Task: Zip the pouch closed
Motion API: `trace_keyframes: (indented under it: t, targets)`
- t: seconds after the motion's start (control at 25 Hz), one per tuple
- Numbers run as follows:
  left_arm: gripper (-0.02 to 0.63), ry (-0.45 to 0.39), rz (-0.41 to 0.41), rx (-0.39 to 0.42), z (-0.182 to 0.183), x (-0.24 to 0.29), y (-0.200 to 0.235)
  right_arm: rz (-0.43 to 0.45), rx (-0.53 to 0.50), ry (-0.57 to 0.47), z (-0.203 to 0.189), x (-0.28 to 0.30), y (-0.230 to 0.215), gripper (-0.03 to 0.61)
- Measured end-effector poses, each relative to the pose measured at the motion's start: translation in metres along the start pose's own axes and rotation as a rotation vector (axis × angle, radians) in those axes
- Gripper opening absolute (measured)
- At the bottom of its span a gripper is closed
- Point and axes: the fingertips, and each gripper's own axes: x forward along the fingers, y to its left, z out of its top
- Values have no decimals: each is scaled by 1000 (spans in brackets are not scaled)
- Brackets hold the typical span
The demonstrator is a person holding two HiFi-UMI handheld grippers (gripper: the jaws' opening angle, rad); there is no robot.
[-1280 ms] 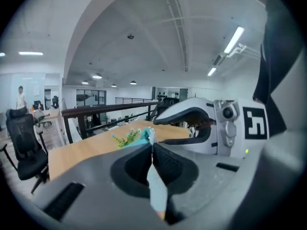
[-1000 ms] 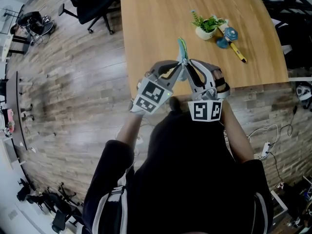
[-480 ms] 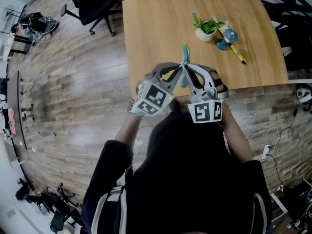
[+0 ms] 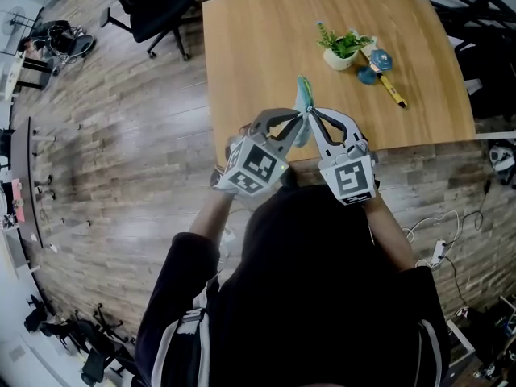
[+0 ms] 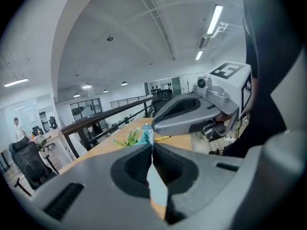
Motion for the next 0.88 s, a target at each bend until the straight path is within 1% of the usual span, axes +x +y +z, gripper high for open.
trace_keyframes:
  t: [0.12,0.24,0.44,0.56,0.76,0.88]
  targets:
    - [8,4,-4,11,-2,1,-2,-4,111,5,-5,1,-3,18]
    - [6,3,-8,20,-2,2,-4,-12,174,11,-8,0,-5,18]
    - [6,-4,-16,26,-1,3,-8,-16,229,6,-12,-2,-9,18]
    - [6,-6,-20,33,-1,1,-10,-41,267,9,-16,-3,-21,18]
    - [5,-11,-22,31,1,1,-11,-55,267,20,-20,-6,-33,18]
    - [6,-15,-23,32,2,0,-10,-80,291,28,-26,-6,-41,18]
